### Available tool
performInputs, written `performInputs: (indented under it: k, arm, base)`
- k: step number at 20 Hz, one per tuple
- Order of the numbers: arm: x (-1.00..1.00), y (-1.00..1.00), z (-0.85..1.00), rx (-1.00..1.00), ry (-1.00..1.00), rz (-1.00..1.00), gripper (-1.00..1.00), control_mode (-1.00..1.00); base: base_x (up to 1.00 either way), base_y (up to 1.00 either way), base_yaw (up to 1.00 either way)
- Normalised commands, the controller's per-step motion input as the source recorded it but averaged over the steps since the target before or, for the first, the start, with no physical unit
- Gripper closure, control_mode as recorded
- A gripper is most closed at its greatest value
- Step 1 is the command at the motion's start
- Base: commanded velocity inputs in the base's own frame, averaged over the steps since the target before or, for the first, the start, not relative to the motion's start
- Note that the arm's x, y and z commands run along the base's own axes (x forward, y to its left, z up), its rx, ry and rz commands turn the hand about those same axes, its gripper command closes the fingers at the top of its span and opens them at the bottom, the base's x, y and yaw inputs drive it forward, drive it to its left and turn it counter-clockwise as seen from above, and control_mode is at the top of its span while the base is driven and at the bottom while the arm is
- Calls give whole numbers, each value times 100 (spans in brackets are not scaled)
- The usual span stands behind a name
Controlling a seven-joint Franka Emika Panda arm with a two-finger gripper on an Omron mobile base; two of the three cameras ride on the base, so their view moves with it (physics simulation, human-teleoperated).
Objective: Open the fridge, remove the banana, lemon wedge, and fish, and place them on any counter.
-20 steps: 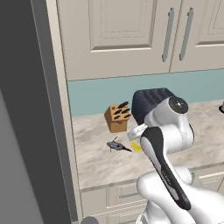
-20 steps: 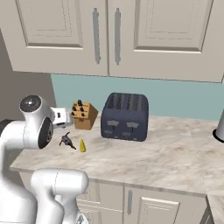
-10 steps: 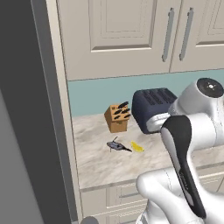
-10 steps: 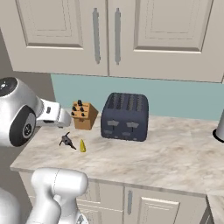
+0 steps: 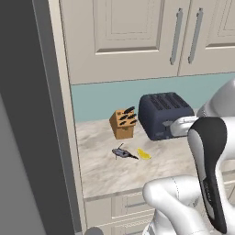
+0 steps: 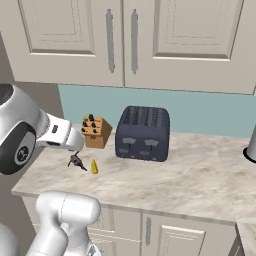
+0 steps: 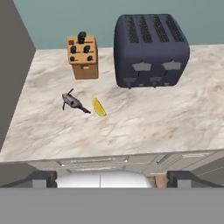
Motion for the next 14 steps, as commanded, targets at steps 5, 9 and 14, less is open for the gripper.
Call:
performInputs:
  k: [5,9,14]
  arm:
    - [0,0,0,0,0,6,-100,-100]
    - [0,0,0,0,0,0,-100,-100]
    - [0,0,0,0,0,0,-100,-100]
  base:
    - [0,0,0]
    - [0,0,0]
    - [0,0,0]
